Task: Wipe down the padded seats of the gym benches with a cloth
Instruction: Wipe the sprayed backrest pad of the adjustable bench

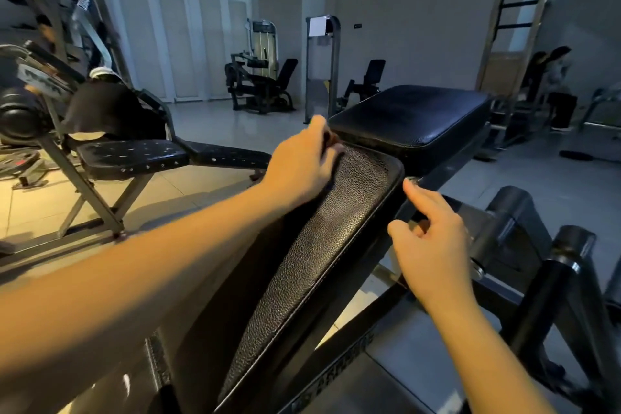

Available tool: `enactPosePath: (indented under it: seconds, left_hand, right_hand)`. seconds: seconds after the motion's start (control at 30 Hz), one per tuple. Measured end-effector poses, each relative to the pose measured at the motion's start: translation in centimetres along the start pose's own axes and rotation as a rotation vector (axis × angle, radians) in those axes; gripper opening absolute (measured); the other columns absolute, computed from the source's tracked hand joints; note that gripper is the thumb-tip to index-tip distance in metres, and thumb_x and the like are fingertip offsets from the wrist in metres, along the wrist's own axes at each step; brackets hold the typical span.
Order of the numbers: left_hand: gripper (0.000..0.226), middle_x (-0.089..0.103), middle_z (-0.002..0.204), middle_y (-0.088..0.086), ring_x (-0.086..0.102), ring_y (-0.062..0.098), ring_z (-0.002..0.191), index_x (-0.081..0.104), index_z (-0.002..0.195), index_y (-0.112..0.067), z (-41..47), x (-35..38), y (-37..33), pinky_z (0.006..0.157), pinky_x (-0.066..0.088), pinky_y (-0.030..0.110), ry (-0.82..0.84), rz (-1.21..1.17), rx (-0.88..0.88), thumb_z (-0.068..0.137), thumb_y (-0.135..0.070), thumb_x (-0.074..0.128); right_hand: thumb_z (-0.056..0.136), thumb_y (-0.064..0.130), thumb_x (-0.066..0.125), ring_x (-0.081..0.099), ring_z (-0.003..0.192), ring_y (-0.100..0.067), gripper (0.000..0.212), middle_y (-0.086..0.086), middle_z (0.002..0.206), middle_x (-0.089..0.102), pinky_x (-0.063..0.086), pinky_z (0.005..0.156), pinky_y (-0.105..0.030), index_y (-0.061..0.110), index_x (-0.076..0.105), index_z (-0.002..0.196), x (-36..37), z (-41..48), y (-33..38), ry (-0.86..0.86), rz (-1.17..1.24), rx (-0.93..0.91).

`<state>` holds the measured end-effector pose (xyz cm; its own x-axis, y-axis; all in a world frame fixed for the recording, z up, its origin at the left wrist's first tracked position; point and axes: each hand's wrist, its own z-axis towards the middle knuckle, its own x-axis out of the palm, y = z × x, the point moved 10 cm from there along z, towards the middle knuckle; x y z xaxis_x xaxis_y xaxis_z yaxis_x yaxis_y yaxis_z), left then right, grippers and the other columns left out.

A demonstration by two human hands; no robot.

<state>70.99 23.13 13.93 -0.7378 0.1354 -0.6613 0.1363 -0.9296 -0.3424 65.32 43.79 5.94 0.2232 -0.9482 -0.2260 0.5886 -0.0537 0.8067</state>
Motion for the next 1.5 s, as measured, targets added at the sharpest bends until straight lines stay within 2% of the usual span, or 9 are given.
enactPosePath:
  seconds: [0.17,0.33,0.4,0.63,0.83,1.1,1.2,1.3,1.5]
  left_hand:
    - [0.024,0.059,0.086,-0.005,0.055,0.016,0.076,0.048,0.104,-0.017,-8.2,-0.6,-4.7,0.064,0.041,0.033,0.122,-0.086,0.356,0.1,-0.038,0.06]
    - [0.031,0.053,0.082,0.005,0.059,0.039,0.082,0.036,0.1,-0.013,-0.6,-1.0,7.5,0.064,0.036,0.04,0.029,0.098,-0.16,0.103,-0.037,0.054]
    - [0.029,0.051,0.081,0.004,0.06,0.04,0.084,0.034,0.1,-0.014,0.1,-1.0,7.6,0.064,0.033,0.038,0.007,0.094,-0.185,0.103,-0.035,0.053]
    - [0.018,0.055,0.083,-0.01,0.052,0.01,0.074,0.047,0.103,-0.019,-8.6,-0.1,-4.3,0.064,0.039,0.028,0.157,-0.139,0.36,0.101,-0.032,0.059]
    - [0.029,0.055,0.077,0.001,0.06,0.032,0.076,0.036,0.097,-0.015,-1.4,-0.8,7.1,0.061,0.035,0.037,0.022,0.054,-0.137,0.103,-0.037,0.054]
    - [0.018,0.053,0.08,-0.017,0.05,-0.001,0.07,0.05,0.105,-0.019,-10.2,-0.8,-2.1,0.062,0.037,0.017,0.143,-0.116,0.285,0.1,-0.035,0.059]
    - [0.026,0.058,0.081,-0.005,0.06,0.019,0.076,0.043,0.101,-0.016,-4.9,-1.3,4.2,0.066,0.043,0.037,0.025,-0.013,0.031,0.101,-0.038,0.057]
    - [0.031,0.056,0.082,0.006,0.059,0.038,0.081,0.037,0.1,-0.013,-1.7,-1.0,9.8,0.064,0.036,0.04,0.004,0.067,-0.233,0.103,-0.039,0.053]
    - [0.021,0.06,0.083,-0.007,0.056,0.007,0.073,0.046,0.102,-0.022,-10.0,-1.2,1.4,0.065,0.042,0.032,0.085,-0.141,0.146,0.101,-0.041,0.056]
  right_hand:
    - [0.09,0.005,0.064,0.051,0.052,-0.002,0.061,0.003,0.124,0.064,0.045,0.054,-0.015,0.023,0.052,0.147,0.1,0.2,-0.3,-0.022,-0.01,-0.004]
    - [0.09,0.005,0.064,0.051,0.053,-0.003,0.062,0.005,0.131,0.062,0.044,0.061,-0.024,0.024,0.052,0.147,0.1,0.0,-0.2,-0.032,-0.027,-0.006]
    - [0.089,0.006,0.065,0.049,0.052,-0.005,0.064,0.005,0.136,0.06,0.045,0.059,-0.022,0.026,0.05,0.148,0.2,-0.1,-0.1,-0.029,-0.023,-0.004]
    - [0.089,0.005,0.064,0.05,0.052,-0.003,0.063,0.001,0.131,0.062,0.045,0.055,-0.013,0.023,0.051,0.148,0.2,0.0,-0.2,-0.05,-0.053,-0.012]
    - [0.089,0.006,0.064,0.05,0.057,-0.002,0.064,0.001,0.133,0.062,0.047,0.065,-0.025,0.029,0.05,0.147,0.2,-0.2,-0.2,-0.033,-0.042,0.006]
    - [0.089,0.005,0.064,0.049,0.054,-0.002,0.063,-0.003,0.124,0.064,0.047,0.058,-0.013,0.023,0.051,0.148,0.2,-0.2,0.1,-0.046,-0.073,-0.008]
    - [0.089,0.007,0.064,0.049,0.06,-0.001,0.063,-0.008,0.124,0.065,0.049,0.064,-0.019,0.026,0.051,0.148,0.3,-0.2,0.2,-0.029,-0.088,-0.009]
    - [0.087,0.014,0.063,0.05,0.09,-0.009,0.064,-0.009,0.13,0.063,0.054,0.09,-0.049,0.03,0.05,0.148,0.3,-0.4,0.2,-0.011,-0.084,0.003]
    - [0.088,0.007,0.064,0.052,0.075,-0.009,0.067,0.003,0.137,0.059,0.054,0.083,-0.045,0.028,0.048,0.15,0.3,-0.4,0.2,-0.02,-0.09,-0.022]
